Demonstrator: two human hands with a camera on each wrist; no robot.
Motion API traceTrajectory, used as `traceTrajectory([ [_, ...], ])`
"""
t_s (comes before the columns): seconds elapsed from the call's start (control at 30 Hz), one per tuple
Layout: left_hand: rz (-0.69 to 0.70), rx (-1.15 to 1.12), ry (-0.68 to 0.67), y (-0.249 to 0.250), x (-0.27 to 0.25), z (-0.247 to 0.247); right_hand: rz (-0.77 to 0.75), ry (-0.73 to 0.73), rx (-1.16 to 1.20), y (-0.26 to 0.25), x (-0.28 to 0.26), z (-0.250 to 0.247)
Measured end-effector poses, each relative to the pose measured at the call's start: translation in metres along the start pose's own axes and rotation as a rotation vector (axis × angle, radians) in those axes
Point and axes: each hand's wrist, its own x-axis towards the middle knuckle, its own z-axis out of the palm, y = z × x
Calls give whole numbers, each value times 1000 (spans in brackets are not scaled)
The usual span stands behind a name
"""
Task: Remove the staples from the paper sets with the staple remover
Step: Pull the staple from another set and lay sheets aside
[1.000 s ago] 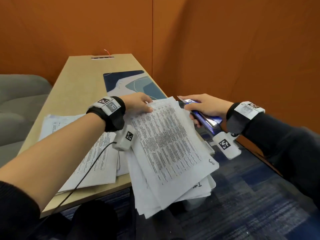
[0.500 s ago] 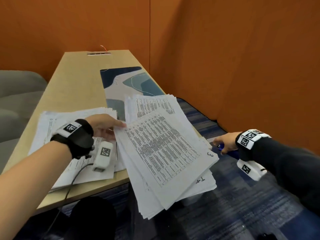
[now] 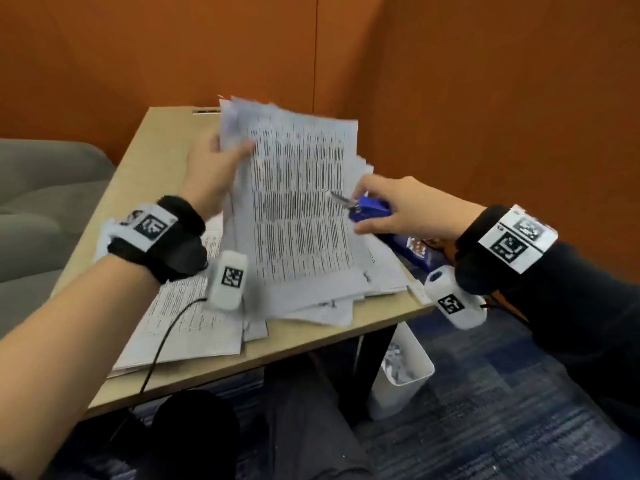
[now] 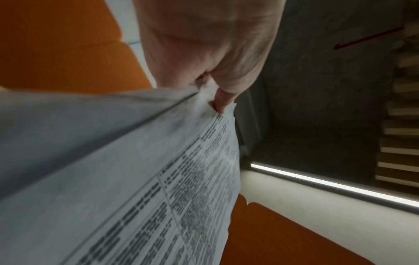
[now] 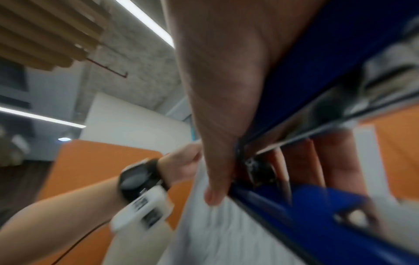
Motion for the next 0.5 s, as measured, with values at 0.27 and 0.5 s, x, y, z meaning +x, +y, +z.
traceTrajectory([
  [0.27, 355, 128, 264, 31, 29, -12, -221, -347, -469, -49, 24, 106],
  [0.5, 412, 196, 328, 23, 37, -10, -262, -186, -357, -43, 32, 120],
])
